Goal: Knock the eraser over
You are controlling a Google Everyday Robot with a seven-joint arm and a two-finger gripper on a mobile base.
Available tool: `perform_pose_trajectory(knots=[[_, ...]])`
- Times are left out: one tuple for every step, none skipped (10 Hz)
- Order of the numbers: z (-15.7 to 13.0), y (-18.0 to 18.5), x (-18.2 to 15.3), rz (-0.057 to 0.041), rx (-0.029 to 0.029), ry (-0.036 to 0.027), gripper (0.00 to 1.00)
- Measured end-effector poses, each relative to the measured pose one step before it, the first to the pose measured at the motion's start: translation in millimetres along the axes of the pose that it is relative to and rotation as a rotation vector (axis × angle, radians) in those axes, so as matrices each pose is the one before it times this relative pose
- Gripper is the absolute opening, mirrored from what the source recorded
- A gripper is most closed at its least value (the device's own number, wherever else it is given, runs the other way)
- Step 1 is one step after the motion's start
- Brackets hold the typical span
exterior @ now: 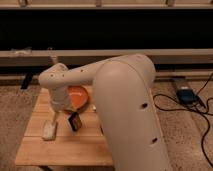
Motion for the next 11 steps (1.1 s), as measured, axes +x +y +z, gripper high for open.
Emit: perform_pose_trajectory(knots=[[3.64,3.92,1.65,-0.00681,-0.01162,0.00860,0.80],[3.60,6.24,4.69,-0.00810,-0.00892,0.01222,0.80],[3.17,7.89,6.63,-0.01131,-0.00815,0.01104,0.80],[1.90,9.38,10.43,-0.01080,-0.00476,0.01046,0.80],[1.05,9.38,10.38,-0.01202,-0.00274,0.00552,0.80],[-0.73,7.42,14.70,-0.01123,-0.00126,0.00299,0.80],[-1.02,0.60,13.37,-0.00335,0.00168,0.00150,0.80],[-2.31,1.06,7.65,-0.00641,0.00048,-0.00356,0.80],[-1.58,-0.07,2.04,-0.00385,-0.00037,-0.00416,0.80],[0.30,1.28,-0.78,-0.00349,-0.00018,-0.00038,0.80],[0.19,1.20,-0.61,-0.00253,-0.00029,-0.00044,0.80]])
